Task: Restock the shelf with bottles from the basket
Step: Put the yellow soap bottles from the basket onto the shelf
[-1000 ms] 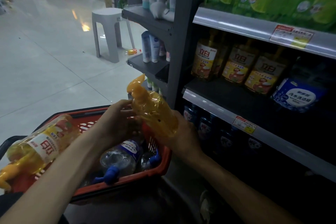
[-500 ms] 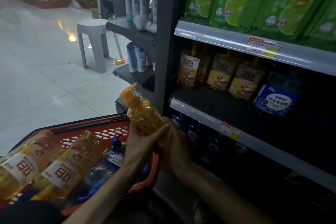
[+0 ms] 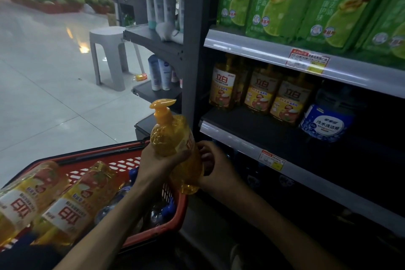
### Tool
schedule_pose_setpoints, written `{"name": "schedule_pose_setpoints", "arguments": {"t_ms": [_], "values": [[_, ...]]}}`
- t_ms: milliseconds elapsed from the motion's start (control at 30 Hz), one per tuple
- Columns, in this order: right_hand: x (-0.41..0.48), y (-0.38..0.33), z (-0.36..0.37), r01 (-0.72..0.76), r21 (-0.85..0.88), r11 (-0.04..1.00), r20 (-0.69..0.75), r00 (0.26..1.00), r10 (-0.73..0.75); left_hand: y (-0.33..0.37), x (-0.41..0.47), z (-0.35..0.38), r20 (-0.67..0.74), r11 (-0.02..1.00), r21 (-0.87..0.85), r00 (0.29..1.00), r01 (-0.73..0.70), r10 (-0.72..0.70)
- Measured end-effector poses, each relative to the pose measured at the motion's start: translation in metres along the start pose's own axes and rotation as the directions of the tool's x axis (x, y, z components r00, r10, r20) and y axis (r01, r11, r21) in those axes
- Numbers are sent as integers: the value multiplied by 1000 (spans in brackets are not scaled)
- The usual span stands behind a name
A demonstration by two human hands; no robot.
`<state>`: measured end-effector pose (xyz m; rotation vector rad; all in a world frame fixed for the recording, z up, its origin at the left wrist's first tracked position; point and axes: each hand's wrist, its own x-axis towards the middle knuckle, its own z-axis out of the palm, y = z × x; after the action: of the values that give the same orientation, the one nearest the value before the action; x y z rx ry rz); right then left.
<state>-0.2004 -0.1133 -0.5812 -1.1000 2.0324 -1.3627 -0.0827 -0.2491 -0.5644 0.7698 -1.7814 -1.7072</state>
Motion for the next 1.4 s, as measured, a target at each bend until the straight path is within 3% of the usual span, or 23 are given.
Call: {"name": "schedule_pose_setpoints", "arguments": {"t_ms": [200,500,667,867,1033,1200,1400], "values": [[14,-11,-36,22,-5,1000,150,988,-21,14,7,2,133,996,58,989,-73,65],[27,-9,-72,42,-92,995,224,974,-20,30,18,16,377,985,119,923,-126,72],[27,-1,-79,24,-95,995,105,994,-14,40,27,31,436,977,159,898,-140,58],[34,10,-84,21,95,995,-21,1000,-19,62,41,41,553,924,267,829,-272,84],[34,15,-86,51,76,996,-189,981,-36,65,48,48,456,886,284,864,-368,213],[47,16,-84,88,117,989,-515,857,-15,39,59,76,213,937,245,957,-249,199],[76,36,-102,86,158,984,-668,743,42,24,84,136,184,961,23,946,-277,268]]}}
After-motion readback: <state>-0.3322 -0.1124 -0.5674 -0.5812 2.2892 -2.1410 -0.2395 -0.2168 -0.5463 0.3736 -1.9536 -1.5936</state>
